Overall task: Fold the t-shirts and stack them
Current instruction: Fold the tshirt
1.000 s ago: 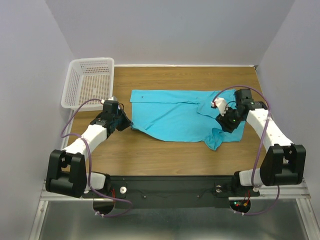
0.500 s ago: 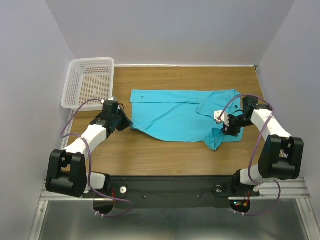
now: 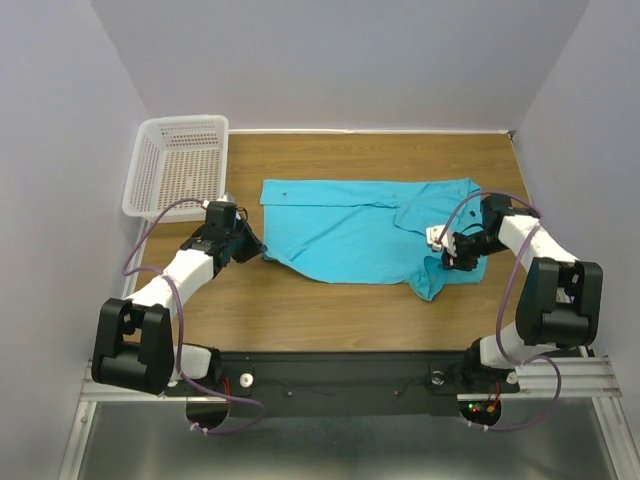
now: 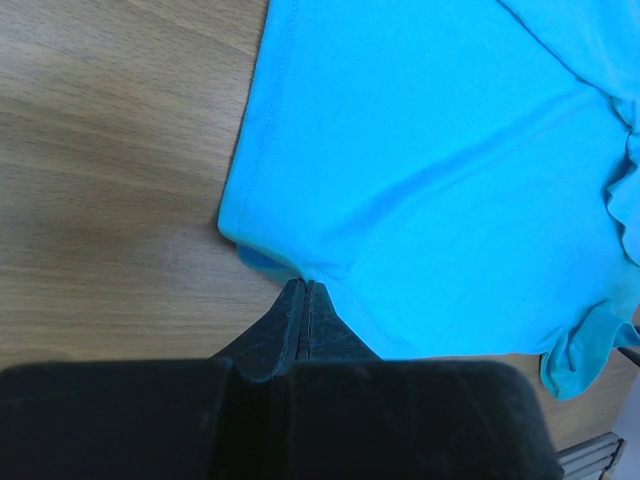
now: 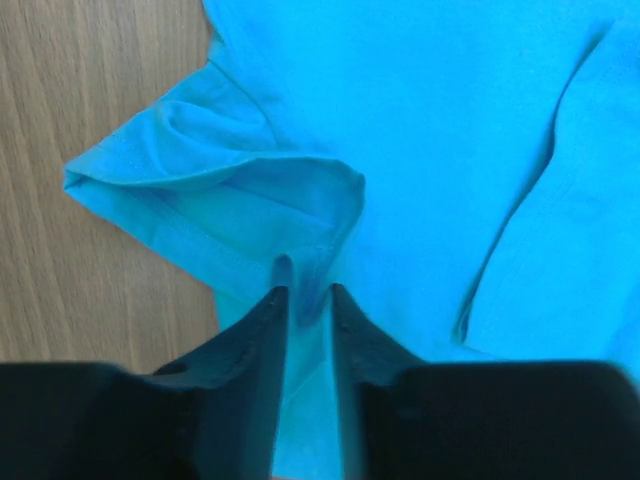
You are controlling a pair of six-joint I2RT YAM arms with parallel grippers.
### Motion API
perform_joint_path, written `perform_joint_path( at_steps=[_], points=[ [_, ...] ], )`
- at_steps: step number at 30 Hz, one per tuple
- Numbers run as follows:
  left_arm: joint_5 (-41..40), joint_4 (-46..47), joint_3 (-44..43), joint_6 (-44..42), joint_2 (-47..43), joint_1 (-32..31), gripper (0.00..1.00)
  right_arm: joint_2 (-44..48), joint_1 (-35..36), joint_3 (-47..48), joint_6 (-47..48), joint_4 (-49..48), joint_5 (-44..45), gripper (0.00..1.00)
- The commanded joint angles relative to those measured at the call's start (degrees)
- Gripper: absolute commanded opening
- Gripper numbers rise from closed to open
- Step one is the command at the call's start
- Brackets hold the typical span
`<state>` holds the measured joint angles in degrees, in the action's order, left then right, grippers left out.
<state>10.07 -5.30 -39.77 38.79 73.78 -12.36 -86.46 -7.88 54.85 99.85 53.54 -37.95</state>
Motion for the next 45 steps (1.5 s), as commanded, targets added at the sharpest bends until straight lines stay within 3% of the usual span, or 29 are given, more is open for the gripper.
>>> perform_joint_path(
  at_steps=[1,6,11,16,22,33,45],
  points=[
    [0.2,1.9,0.7,-0.7,-0.5,0.2,0.00,-0.2,-0.1,0.5,0.9,0.7,-0.6,0.22],
    [-0.9,1.2,0.7,-0.5,-0.9,0.3,0.00,3.1,-0.2,1.0,-1.5,0.8,1.3,0.00],
    [-2.4,0.3,1.4,-0.2,-2.0,1.5,0.00,13.7,-1.0,4.5,-11.8,3.4,4.3,0.01],
    [-2.4,0.4,1.4,-0.1,-1.2,1.8,0.00,18.9,-1.8,6.6,-15.9,11.0,5.7,0.01],
    [-2.7,0.1,1.0,-0.6,-0.6,2.1,0.00,23.3,-2.1,4.0,-23.7,11.5,6.6,0.01],
    [-2.9,0.1,1.4,-1.3,1.0,2.3,0.00,23.1,-9.7,5.3,-30.8,11.7,0.9,0.00],
    [-3.2,0.6,1.3,-1.6,3.2,2.4,0.00,21.0,-15.6,9.2,-30.6,14.9,-6.8,0.01]
  ],
)
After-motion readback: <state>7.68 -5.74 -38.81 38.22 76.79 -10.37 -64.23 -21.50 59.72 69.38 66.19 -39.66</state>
